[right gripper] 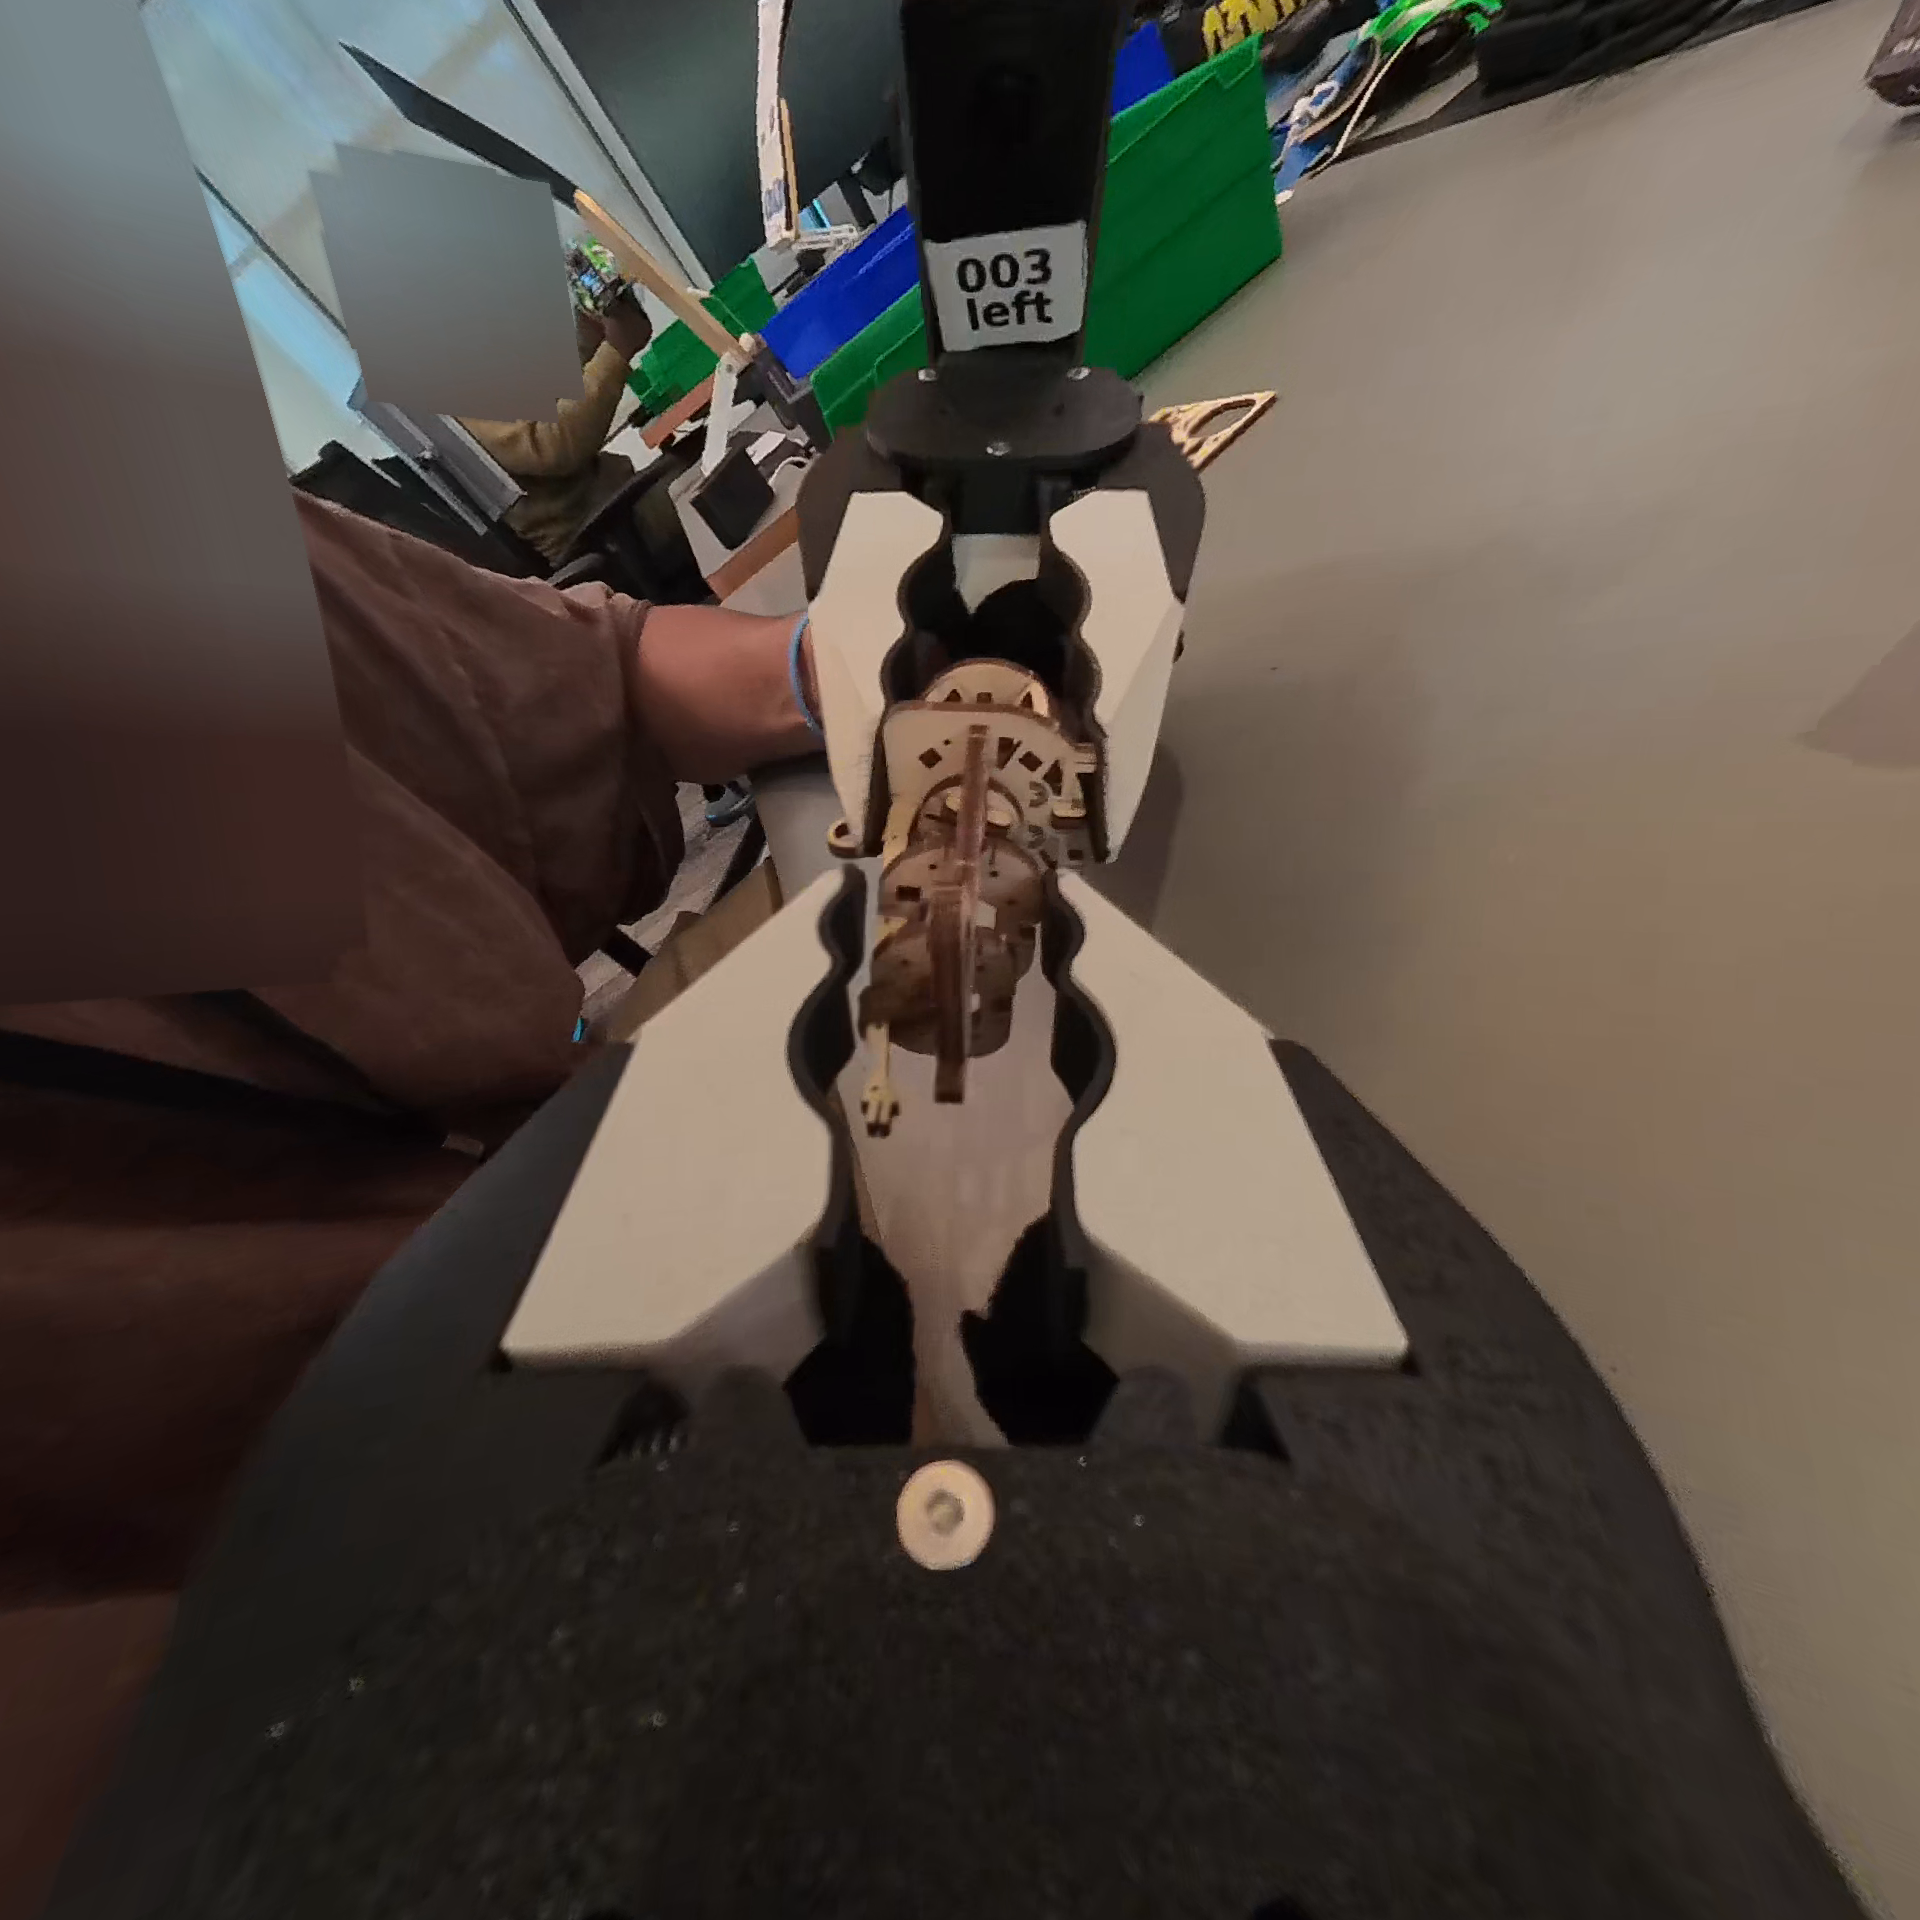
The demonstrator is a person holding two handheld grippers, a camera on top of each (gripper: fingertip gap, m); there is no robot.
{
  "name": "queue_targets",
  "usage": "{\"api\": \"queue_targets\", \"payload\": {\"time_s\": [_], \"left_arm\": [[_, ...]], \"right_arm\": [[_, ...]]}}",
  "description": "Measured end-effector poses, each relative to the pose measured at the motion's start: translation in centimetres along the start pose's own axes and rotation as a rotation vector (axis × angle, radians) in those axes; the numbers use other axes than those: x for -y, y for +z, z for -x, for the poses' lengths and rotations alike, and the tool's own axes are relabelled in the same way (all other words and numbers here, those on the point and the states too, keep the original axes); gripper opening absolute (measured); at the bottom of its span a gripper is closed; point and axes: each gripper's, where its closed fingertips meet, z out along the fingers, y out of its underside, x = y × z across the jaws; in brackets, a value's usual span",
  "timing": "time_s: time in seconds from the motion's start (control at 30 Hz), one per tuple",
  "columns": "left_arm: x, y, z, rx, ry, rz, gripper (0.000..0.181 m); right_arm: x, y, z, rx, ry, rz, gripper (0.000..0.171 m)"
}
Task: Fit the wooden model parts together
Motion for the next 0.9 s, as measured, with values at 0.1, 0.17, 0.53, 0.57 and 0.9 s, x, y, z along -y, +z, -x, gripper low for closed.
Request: {"api": "queue_targets", "payload": {"time_s": [0.1, 0.17, 0.53, 0.57, 0.9], "left_arm": [[0.0, 0.1, -0.2, 0.003, 0.016, 0.001, 0.039], [0.0, 0.1, -0.1, 0.004, 0.013, 0.001, 0.039], [0.4, -0.1, 0.3, 0.011, -0.033, -0.035, 0.039], [0.4, -0.1, 0.3, 0.008, -0.041, -0.035, 0.039], [0.1, 0.0, 0.4, 0.004, -0.057, -0.016, 0.039]], "right_arm": [[0.1, 0.1, 0.0, -0.004, 0.003, -0.018, 0.031], [0.1, 0.1, -0.1, -0.012, 0.004, -0.023, 0.030], [0.9, -0.1, -0.6, -0.028, 0.098, -0.111, 0.029], [0.9, -0.1, -0.7, -0.014, 0.111, -0.119, 0.029], [1.1, 0.3, -0.6, 0.067, 0.205, -0.134, 0.030]]}}
